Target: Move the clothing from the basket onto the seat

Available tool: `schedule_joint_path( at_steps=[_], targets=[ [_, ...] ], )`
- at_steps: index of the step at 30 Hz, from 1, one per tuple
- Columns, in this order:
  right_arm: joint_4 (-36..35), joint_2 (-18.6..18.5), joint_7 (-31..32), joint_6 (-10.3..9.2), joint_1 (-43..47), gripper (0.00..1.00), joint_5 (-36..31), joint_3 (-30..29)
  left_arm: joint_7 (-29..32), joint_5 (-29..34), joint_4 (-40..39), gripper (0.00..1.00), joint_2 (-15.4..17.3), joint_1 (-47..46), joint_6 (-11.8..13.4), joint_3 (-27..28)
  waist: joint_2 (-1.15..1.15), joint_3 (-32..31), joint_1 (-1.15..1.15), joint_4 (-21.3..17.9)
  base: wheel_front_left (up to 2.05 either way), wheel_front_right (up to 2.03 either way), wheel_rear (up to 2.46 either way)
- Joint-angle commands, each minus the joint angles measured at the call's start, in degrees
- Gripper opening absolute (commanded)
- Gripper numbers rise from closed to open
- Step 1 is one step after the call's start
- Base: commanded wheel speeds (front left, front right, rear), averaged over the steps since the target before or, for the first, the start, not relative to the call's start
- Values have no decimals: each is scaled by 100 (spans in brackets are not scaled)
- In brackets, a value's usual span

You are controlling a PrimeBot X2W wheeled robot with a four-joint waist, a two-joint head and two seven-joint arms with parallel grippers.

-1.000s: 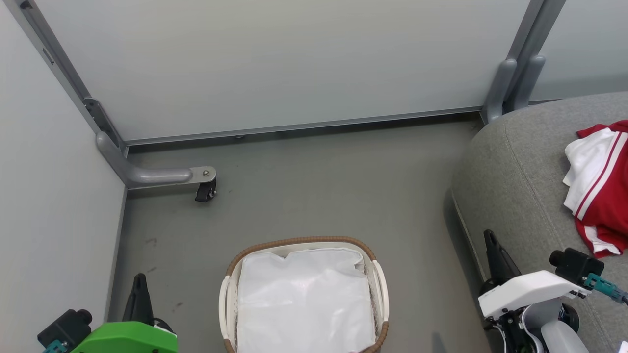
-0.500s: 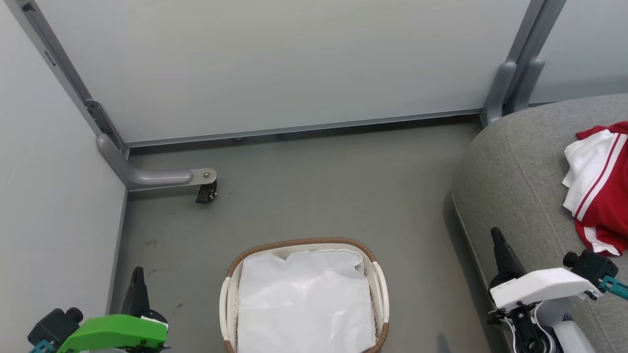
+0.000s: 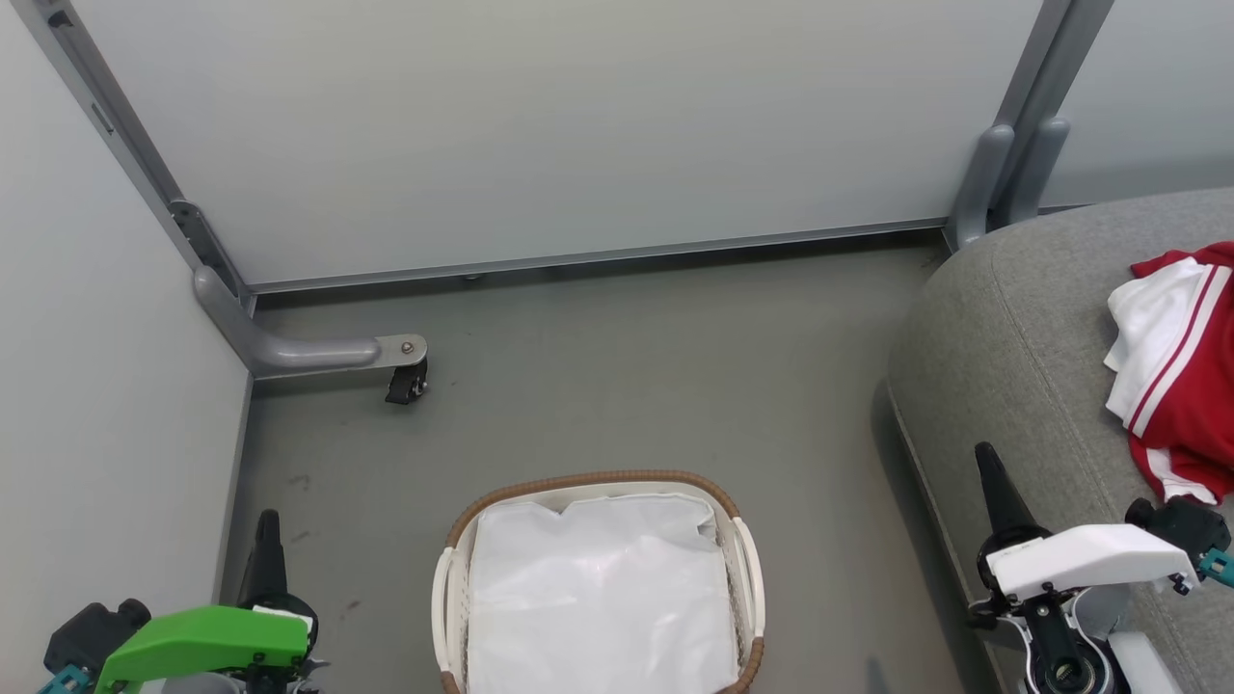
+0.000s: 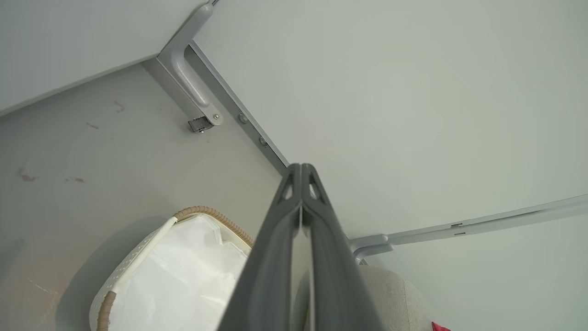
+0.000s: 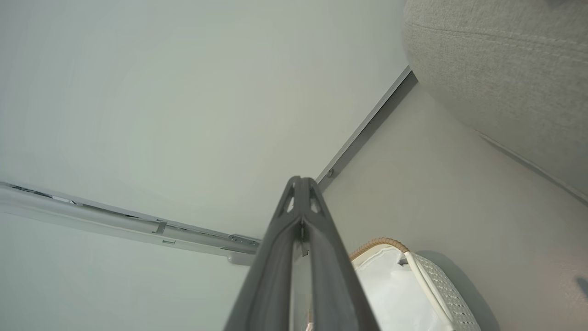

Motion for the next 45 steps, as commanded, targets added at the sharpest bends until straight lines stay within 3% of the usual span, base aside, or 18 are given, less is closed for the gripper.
schedule_joint_path(
  at_steps=[1,45],
  targets=[
    [-87,-32,39,-2,29,0,169,-33,43,-171,-88,0,41,-155,-30,31,0,-4,0,1,0,0,0],
    [-364,-48,621,-3,123,0,2359,-330,630,-2306,-361,0,53,-314,-44,170,0,-117,0,13,0,0,0]
  ],
)
